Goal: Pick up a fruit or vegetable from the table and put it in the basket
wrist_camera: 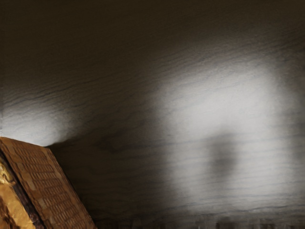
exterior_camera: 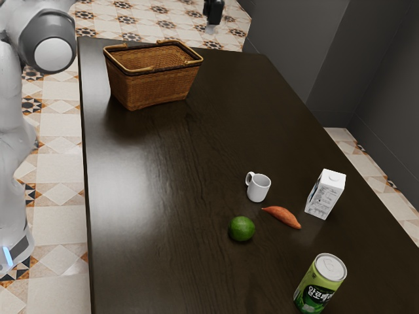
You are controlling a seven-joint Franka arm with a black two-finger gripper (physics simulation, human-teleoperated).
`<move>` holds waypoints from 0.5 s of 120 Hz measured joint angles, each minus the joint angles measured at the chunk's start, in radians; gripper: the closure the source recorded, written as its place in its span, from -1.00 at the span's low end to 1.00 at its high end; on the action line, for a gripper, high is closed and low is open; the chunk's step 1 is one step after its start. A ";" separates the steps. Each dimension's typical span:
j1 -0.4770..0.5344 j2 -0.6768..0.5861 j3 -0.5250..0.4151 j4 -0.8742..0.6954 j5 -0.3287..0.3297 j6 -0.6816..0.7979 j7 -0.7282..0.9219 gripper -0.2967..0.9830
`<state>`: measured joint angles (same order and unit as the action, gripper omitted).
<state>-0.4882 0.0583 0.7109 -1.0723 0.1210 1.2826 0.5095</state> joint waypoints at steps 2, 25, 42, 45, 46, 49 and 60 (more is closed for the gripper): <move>0.027 0.008 0.002 -0.012 -0.003 -0.004 -0.008 -0.43; 0.381 0.107 -0.065 -0.066 -0.195 -0.016 -0.073 -0.49; 0.253 0.138 -0.204 -0.058 -0.292 0.025 -0.118 -0.49; 0.251 0.135 -0.213 -0.059 -0.301 0.031 -0.125 -0.50; 0.250 0.131 -0.216 -0.062 -0.303 0.034 -0.128 -0.50; 0.252 0.113 -0.226 -0.084 -0.307 0.045 -0.135 -0.50; 0.261 0.088 -0.248 -0.113 -0.309 0.076 -0.160 -0.50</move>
<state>-0.2273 0.1464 0.4625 -1.1854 -0.1880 1.3586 0.3491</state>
